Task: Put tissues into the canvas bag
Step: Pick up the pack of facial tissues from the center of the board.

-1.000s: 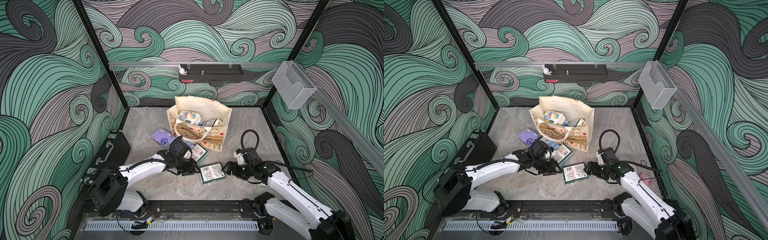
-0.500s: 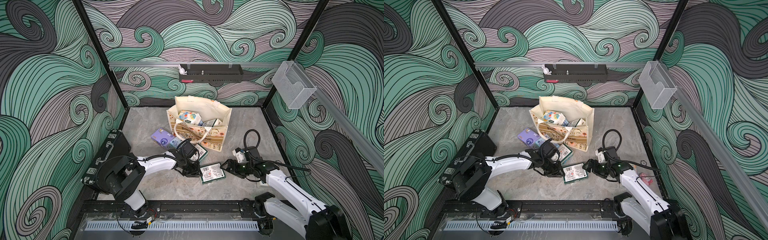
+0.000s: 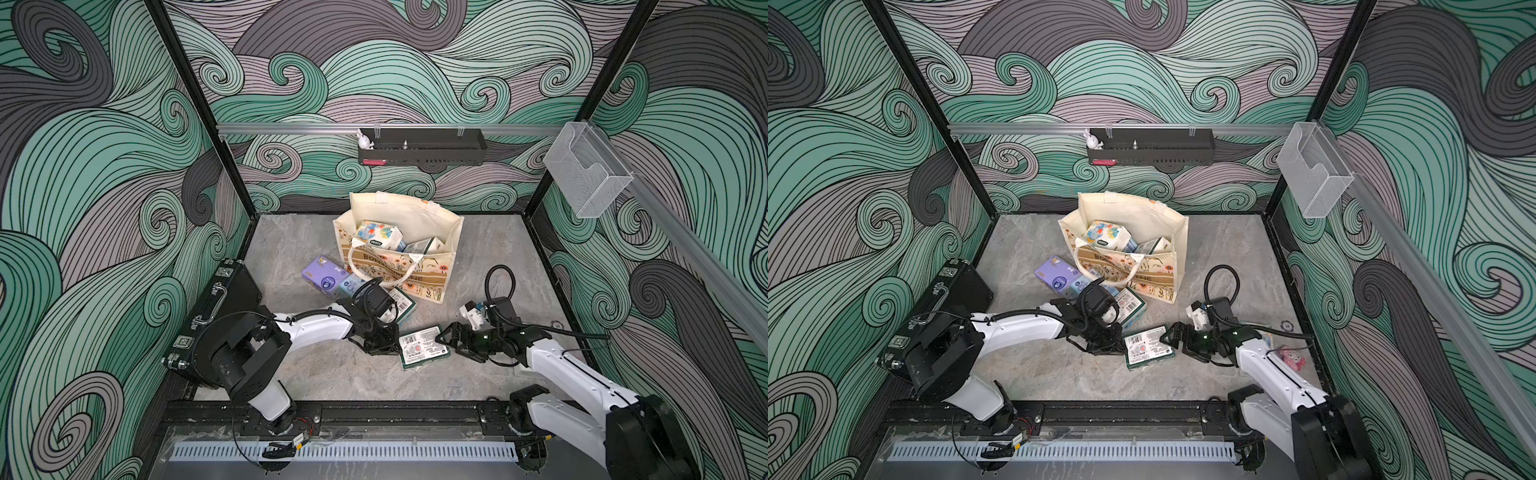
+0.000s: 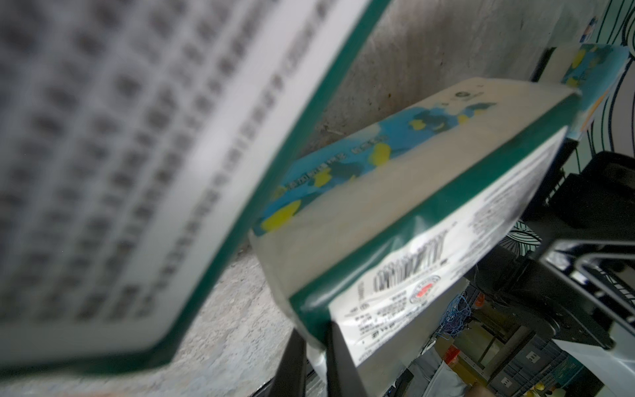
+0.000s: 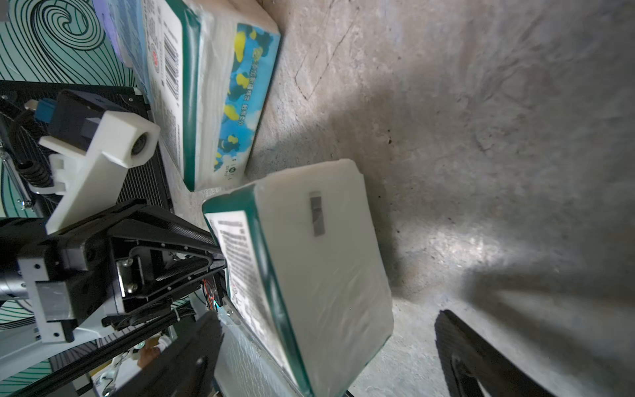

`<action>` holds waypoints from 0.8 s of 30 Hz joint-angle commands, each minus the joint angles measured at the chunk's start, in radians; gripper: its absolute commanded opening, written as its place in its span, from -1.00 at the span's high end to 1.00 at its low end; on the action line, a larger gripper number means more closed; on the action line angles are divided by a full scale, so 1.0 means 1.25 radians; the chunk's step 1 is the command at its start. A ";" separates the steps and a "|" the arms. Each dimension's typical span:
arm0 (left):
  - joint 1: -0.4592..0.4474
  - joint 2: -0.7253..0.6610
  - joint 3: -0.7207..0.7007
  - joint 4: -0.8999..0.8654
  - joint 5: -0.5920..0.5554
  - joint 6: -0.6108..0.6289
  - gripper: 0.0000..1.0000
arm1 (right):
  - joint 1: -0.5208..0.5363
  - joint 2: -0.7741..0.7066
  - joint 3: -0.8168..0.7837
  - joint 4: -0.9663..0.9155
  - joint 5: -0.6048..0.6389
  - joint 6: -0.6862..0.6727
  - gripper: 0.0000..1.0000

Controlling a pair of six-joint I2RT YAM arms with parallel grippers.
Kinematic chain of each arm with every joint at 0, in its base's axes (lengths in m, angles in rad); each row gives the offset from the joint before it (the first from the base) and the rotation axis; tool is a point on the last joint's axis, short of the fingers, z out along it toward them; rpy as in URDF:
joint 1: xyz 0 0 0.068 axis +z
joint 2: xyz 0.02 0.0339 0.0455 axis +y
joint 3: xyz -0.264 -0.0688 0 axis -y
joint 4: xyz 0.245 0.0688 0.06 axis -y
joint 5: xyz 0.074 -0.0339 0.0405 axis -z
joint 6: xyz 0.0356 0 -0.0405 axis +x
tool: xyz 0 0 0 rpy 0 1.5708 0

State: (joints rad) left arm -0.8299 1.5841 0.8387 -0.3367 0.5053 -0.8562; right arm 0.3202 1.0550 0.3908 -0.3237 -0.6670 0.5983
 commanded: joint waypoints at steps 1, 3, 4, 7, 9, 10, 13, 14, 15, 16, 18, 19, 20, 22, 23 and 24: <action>-0.003 -0.001 -0.026 -0.040 -0.044 0.016 0.74 | -0.003 0.036 -0.017 0.085 -0.060 0.026 -0.93; -0.004 0.000 -0.032 -0.041 -0.046 0.018 0.75 | -0.003 0.060 -0.015 0.105 -0.072 0.029 -0.93; -0.004 0.001 -0.034 -0.040 -0.046 0.019 0.75 | -0.003 0.070 -0.014 0.114 -0.077 0.031 -0.93; -0.003 0.005 -0.035 -0.045 -0.045 0.025 0.75 | -0.003 0.092 -0.019 0.139 -0.073 0.036 -0.93; -0.004 0.003 -0.036 -0.052 -0.047 0.029 0.75 | -0.003 0.104 -0.023 0.157 -0.073 0.043 -0.93; -0.004 0.001 -0.037 -0.056 -0.049 0.031 0.75 | -0.003 0.110 -0.024 0.167 -0.075 0.047 -0.93; -0.004 -0.001 -0.039 -0.061 -0.055 0.030 0.75 | -0.003 0.132 -0.024 0.192 -0.087 0.053 -0.93; -0.004 -0.001 -0.039 -0.060 -0.056 0.030 0.75 | -0.003 0.140 -0.023 0.200 -0.093 0.054 -0.92; -0.003 0.000 -0.039 -0.061 -0.056 0.030 0.75 | -0.003 0.151 -0.023 0.211 -0.099 0.057 -0.92; -0.003 0.000 -0.039 -0.060 -0.056 0.030 0.75 | -0.003 0.162 -0.023 0.223 -0.105 0.060 -0.92; -0.003 -0.001 -0.040 -0.060 -0.057 0.029 0.75 | -0.002 0.188 -0.023 0.257 -0.125 0.073 -0.91; -0.004 0.000 -0.039 -0.060 -0.058 0.031 0.75 | -0.001 0.205 -0.023 0.276 -0.139 0.081 -0.90; -0.004 -0.001 -0.039 -0.061 -0.058 0.031 0.75 | 0.000 0.216 -0.024 0.294 -0.149 0.089 -0.89; -0.003 0.004 -0.037 -0.061 -0.058 0.032 0.75 | 0.004 0.241 -0.025 0.328 -0.169 0.105 -0.87; -0.003 0.004 -0.036 -0.061 -0.057 0.033 0.75 | 0.006 0.248 -0.024 0.339 -0.173 0.109 -0.87; -0.004 0.006 -0.033 -0.062 -0.057 0.033 0.75 | 0.009 0.254 -0.023 0.347 -0.173 0.112 -0.85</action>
State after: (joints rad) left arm -0.8299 1.5799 0.8204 -0.3355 0.4999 -0.8291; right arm 0.3233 1.3449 0.3710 0.0566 -0.8658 0.7101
